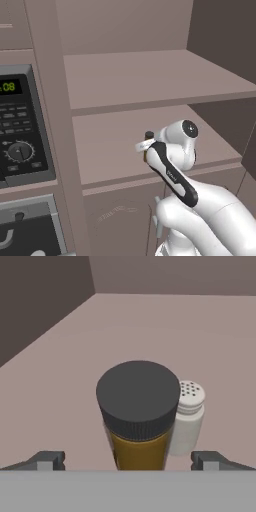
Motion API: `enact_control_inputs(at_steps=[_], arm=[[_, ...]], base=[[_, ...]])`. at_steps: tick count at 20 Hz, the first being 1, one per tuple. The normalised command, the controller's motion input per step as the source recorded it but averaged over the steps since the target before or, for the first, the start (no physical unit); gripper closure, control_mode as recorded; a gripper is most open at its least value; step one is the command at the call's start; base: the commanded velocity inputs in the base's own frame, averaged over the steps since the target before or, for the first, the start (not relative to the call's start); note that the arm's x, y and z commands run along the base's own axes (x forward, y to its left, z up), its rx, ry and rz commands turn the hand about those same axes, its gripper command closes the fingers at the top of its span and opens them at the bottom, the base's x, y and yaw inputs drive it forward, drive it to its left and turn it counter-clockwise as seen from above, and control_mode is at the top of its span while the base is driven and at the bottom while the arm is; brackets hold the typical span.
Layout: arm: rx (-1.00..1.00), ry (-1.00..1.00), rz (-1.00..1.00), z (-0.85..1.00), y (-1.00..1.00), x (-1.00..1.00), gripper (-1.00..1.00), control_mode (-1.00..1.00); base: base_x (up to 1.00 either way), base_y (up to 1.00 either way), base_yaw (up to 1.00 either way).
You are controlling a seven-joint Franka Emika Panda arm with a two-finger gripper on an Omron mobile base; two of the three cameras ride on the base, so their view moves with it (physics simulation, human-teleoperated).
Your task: Collect the turmeric, ketchup, and shaker from the cabinet and place them next to the stove.
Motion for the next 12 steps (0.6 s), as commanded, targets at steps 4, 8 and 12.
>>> enact_control_inputs(at_steps=[4,8,12], arm=[[0.0,0.0,0.0,0.0,0.0,0.04,-1.0,-1.0],[0.0,0.0,0.0,0.0,0.0,0.0,-1.0,-1.0],[0.0,0.0,0.0,0.0,0.0,0.06,-1.0,-1.0]], base=[[0.0,0.0,0.0],[0.0,0.0,0.0],[0.0,0.0,0.0]])
